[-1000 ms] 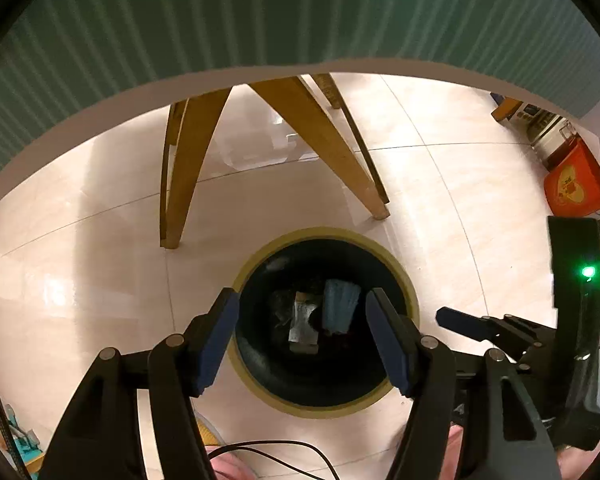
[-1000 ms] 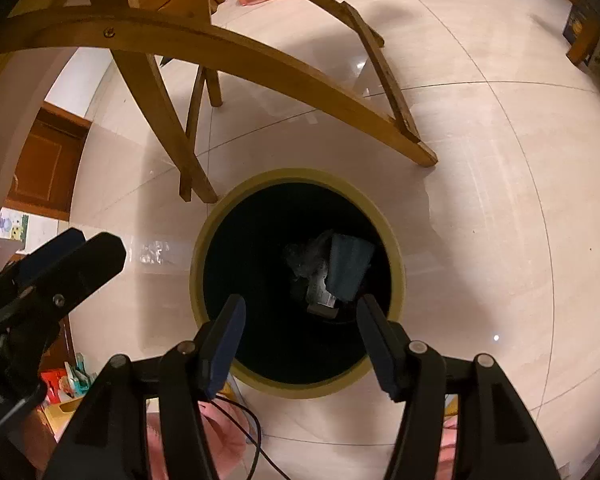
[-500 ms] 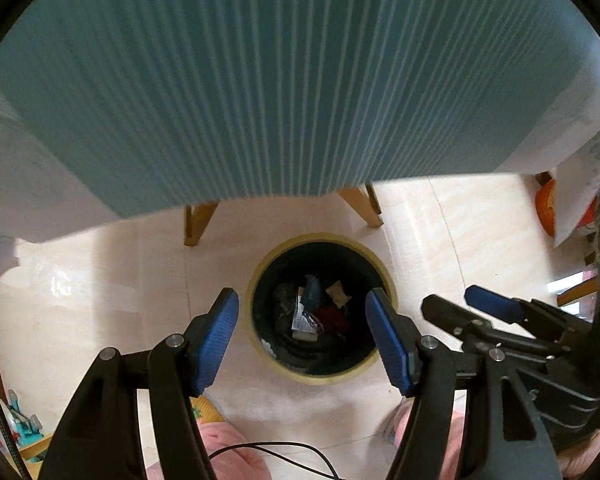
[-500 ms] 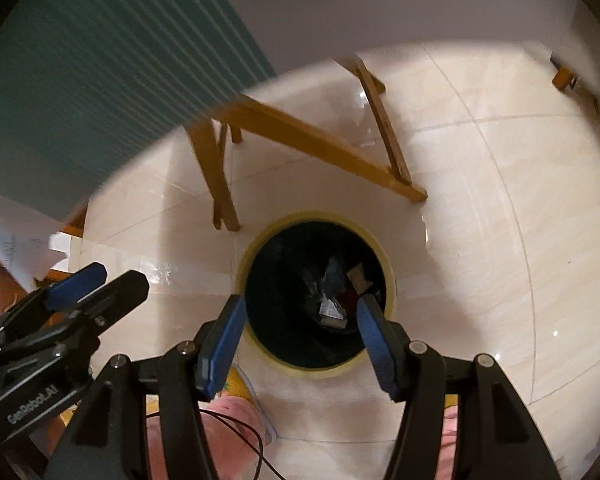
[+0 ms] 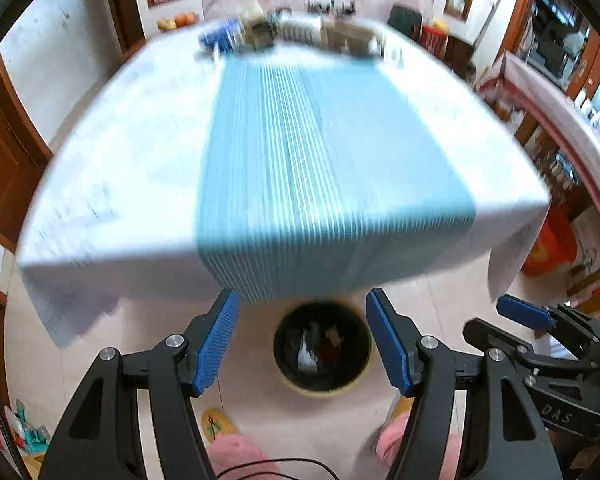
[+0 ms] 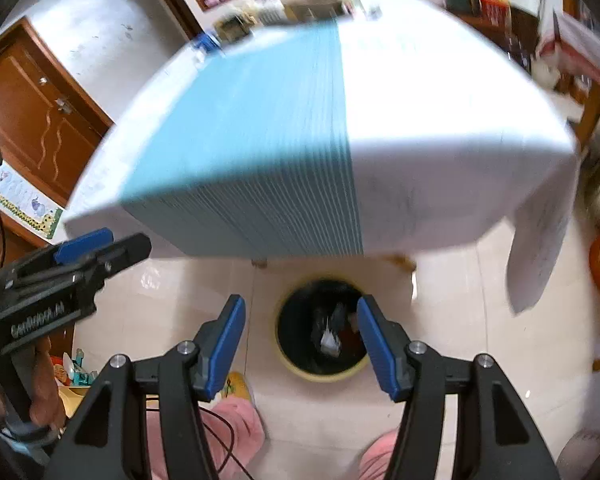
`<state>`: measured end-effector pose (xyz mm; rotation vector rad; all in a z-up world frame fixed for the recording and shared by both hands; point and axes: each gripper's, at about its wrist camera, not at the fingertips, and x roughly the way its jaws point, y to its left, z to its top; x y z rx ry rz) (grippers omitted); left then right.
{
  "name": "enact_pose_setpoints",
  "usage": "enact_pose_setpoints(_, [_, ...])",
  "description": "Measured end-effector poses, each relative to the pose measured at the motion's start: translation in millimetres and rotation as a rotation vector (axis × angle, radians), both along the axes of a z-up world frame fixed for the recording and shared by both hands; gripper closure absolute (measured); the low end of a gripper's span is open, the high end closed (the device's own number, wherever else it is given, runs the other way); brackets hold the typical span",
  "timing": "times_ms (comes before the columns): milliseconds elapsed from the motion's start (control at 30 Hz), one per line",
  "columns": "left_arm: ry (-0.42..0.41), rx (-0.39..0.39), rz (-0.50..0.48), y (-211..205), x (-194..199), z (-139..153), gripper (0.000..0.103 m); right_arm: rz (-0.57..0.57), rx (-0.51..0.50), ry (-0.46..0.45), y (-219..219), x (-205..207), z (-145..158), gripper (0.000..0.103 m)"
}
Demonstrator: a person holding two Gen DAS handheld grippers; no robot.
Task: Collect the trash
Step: 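Move both tools back up over the table toward the remaining trash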
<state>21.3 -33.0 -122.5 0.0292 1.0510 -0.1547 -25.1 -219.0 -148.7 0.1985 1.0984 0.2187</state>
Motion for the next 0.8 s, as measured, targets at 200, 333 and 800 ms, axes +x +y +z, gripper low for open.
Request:
enact_pose_setpoints(200, [-0.135, -0.012, 0.013, 14, 11, 74, 0.039, 0.0, -0.005, -0.119, 5, 6, 64, 0.045])
enact_pose_setpoints(333, [-0.229, 0.0, 0.015, 24, 16, 114, 0.038, 0.006, -0.03, -0.213, 12, 9, 101, 0.045])
enact_pose_setpoints(800, [-0.313, 0.005, 0.082, 23, 41, 161, 0.036, 0.037, -0.015, -0.367, 2, 50, 153, 0.045])
